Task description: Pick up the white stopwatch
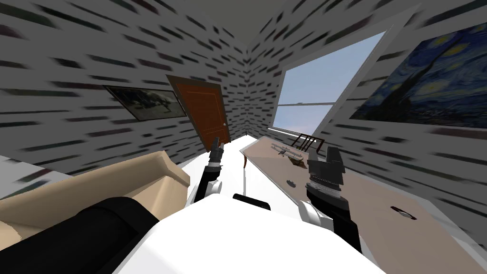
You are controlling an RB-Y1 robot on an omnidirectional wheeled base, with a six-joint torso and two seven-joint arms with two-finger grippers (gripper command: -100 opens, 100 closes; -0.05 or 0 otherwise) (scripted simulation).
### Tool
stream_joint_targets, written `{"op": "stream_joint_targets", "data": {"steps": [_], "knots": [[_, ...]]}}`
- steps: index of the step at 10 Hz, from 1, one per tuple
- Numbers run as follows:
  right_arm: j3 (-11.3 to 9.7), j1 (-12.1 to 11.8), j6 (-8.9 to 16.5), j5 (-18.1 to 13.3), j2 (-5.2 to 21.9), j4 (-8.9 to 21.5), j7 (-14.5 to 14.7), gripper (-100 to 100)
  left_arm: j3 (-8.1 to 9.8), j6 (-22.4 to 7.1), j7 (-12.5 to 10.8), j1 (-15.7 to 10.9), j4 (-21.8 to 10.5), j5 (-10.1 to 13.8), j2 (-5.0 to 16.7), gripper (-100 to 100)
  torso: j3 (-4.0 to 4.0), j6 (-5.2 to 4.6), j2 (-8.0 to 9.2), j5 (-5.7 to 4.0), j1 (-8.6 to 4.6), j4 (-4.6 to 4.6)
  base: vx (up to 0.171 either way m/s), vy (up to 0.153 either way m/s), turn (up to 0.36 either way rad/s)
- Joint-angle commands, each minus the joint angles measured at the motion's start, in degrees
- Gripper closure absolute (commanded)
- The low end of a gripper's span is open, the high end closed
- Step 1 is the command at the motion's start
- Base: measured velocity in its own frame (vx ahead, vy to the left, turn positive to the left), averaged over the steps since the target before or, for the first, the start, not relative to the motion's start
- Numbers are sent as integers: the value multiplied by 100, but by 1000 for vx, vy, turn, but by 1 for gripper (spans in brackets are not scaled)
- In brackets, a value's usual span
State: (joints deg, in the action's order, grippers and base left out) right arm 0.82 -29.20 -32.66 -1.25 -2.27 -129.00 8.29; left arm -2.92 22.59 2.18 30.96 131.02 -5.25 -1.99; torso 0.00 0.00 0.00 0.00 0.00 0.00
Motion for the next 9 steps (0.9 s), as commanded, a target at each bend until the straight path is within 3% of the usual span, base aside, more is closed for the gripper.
{"op": "stream_joint_targets", "data": {"steps": [1, 4, 8, 9], "knots": [[-26, -29, 18, -6, 214, 63, -34, -100, 0, 0, 0, 0, 0, 0, 0, 0, 0, 0, 0, 0, 0, 0, -25, -15, 52], [-126, -138, 89, -40, 722, 334, -153, -100, 0, 0, 0, -1, 0, 0, 0, 0, 17, 1, 30, -5, -23, -6, -83, -52, 100], [-356, -343, 239, -153, 1395, 992, -367, -100, 1, 0, 0, -2, 0, 0, 1, 0, 30, 0, 52, -9, -41, -11, -127, -87, 158], [-356, -343, 239, -153, 1395, 994, -367, -100, 1, 0, 0, -2, 0, 0, 1, 0, 33, 0, 57, -10, -45, -13, -98, -71, 62]]}}
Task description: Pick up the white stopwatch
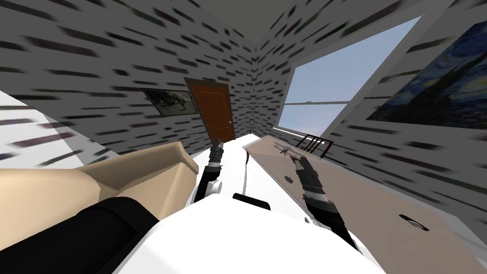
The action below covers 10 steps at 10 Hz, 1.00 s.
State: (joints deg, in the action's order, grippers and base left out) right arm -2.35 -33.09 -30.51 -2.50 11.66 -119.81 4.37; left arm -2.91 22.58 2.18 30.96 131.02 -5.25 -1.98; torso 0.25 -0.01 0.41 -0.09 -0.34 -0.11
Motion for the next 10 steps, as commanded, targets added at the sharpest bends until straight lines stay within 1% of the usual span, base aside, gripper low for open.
{"op": "stream_joint_targets", "data": {"steps": [1, 2, 5, 6, 7, 8, 9, 10], "knots": [[-111, -6, 66, -70, 163, 286, -28, -100, 0, 0, 0, 0, 0, 0, 0, 0, 0, 0, 0, 0, 0, 0, -81, -46, 120], [-189, -55, 108, -120, 323, 453, -77, -100, 0, 0, 0, 0, 0, 0, 0, 0, -5, 1, -8, 2, 8, 3, -111, -63, 192], [-453, -175, 227, -311, 800, 1152, -192, -100, 0, 0, 0, -1, 0, 0, 0, 0, 4, 2, 9, -2, -10, -1, -140, -90, 240], [-453, -175, 227, -311, 800, 1266, -192, -100, 0, 0, 0, -1, 0, 0, 0, 0, 6, 0, 12, -1, -6, -2, -83, -58, 53], [-548, -202, 263, -389, 961, 1430, -217, -100, 0, 0, 0, 1, 0, 0, 0, 0, -4, -2, -8, 0, -1, 1, -62, -57, 133], [-548, -202, 263, -389, 961, 1523, -217, -100, 0, 0, 0, 0, 0, 0, 0, 0, -11, 1, -18, 1, 0, 4, -44, -43, 98], [-647, -223, 297, -474, 1124, 1713, -233, -100, 0, 0, 0, 1, 0, 0, 0, 0, -16, 0, -29, 1, 6, 6, -52, -40, 149], [-647, -223, 297, -474, 1124, 1841, -233, -100, 0, 0, 0, 1, 0, 0, 0, 0, -17, 1, -29, 2, 7, 7, -49, -33, 84]]}}
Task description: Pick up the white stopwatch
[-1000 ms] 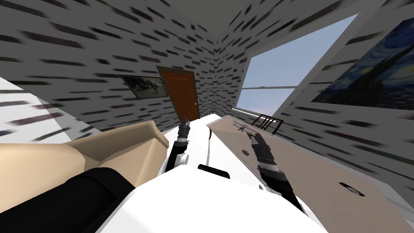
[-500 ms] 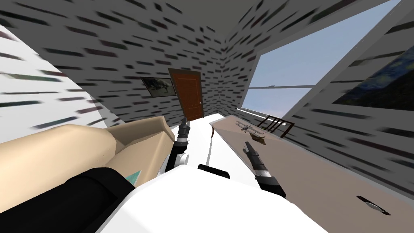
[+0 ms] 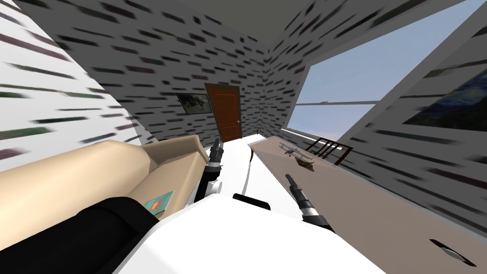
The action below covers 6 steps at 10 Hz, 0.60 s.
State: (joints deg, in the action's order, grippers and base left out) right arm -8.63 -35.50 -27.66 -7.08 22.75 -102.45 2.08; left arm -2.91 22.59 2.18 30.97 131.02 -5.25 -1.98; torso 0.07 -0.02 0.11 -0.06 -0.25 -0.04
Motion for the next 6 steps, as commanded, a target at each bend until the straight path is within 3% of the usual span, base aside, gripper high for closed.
{"op": "stream_joint_targets", "data": {"steps": [1, 4, 5, 6], "knots": [[-120, 6, 44, -107, 180, 286, -11, -100, 0, 0, 0, 0, 0, 0, 0, 0, 0, 0, 0, 0, 0, 0, -45, -37, 160], [-326, 5, 98, -308, 515, 951, 3, -100, 0, 0, 0, 0, 0, 0, 0, 0, 1, -1, 2, -1, -7, -1, -57, -49, 171], [-326, 5, 98, -308, 515, 995, 3, -100, 0, 0, 0, 0, 0, 0, 0, 0, 0, 2, 0, 0, 0, 0, -30, -26, 68], [-430, 17, 121, -416, 683, 1235, 24, -100, 0, 0, 0, 1, 0, 0, 0, 0, -4, -1, -7, 0, 1, 1, -23, -25, 165]]}}
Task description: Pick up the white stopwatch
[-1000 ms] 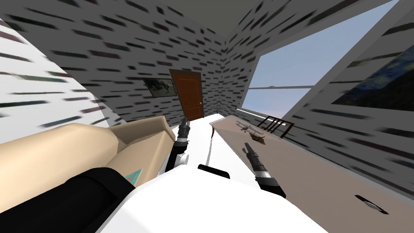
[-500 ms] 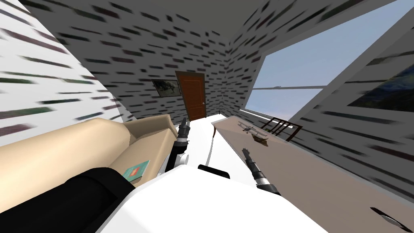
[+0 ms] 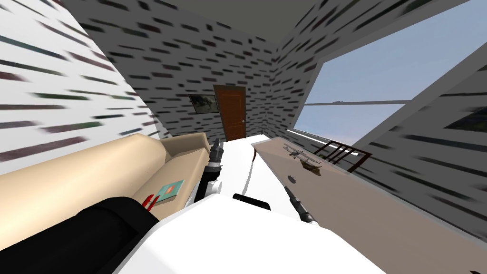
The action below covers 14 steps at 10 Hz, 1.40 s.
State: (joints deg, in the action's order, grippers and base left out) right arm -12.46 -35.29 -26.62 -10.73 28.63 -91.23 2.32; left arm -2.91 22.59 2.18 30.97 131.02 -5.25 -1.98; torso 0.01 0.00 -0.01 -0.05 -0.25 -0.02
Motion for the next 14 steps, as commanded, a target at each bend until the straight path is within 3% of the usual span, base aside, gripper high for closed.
{"op": "stream_joint_targets", "data": {"steps": [1, 2, 3, 5, 6, 7, 8, 10, 11, 14], "knots": [[-47, -4, 17, -51, 96, 199, -1, -100, 0, 0, 0, 0, 0, 0, 0, 0, 0, 0, 0, 0, 0, 0, -16, -28, 79], [-150, 17, 37, -163, 264, 409, 31, -100, 0, 0, 0, 1, 0, 0, 0, 0, -2, -3, -3, 0, 1, 1, -20, -27, 141], [-150, 17, 37, -163, 264, 510, 31, -100, 0, 0, 0, 0, 0, 0, 0, 0, -2, -1, -3, 0, 1, 1, -13, -30, 81], [-355, 82, 66, -397, 596, 973, 122, -100, 0, 0, 0, 0, 0, 0, 0, 0, -5, 0, -9, -1, -3, 2, -1, -39, 192], [-355, 82, 66, -397, 596, 1125, 122, -100, 0, 0, 0, 1, 0, 0, 0, 0, -7, -1, -13, -2, -7, 3, 6, -42, 88], [-355, 82, 66, -397, 596, 1125, 122, -100, 1, 0, 0, 1, 0, 0, 0, 0, -8, -4, -13, -1, -5, 3, 0, -17, -17], [-454, 127, 76, -518, 760, 1331, 182, -100, 1, 0, 0, 1, 0, 0, 0, 0, -7, -5, -12, 0, 4, 3, 6, -10, 140], [-454, 127, 76, -518, 760, 1425, 182, -100, 1, 0, 0, 1, 0, 0, 0, 0, -9, -4, -15, 1, 6, 3, 6, -14, 37], [-551, 178, 82, -639, 923, 1640, 250, -100, 1, 0, 0, 1, 0, 0, 0, 0, -8, -5, -14, 1, 9, 3, 11, -16, 145], [-645, 236, 86, -760, 1083, 2001, 327, -100, 1, 0, 0, 1, 0, 0, 0, 0, -14, -1, -26, 0, 1, 5, 28, -25, 89]]}}
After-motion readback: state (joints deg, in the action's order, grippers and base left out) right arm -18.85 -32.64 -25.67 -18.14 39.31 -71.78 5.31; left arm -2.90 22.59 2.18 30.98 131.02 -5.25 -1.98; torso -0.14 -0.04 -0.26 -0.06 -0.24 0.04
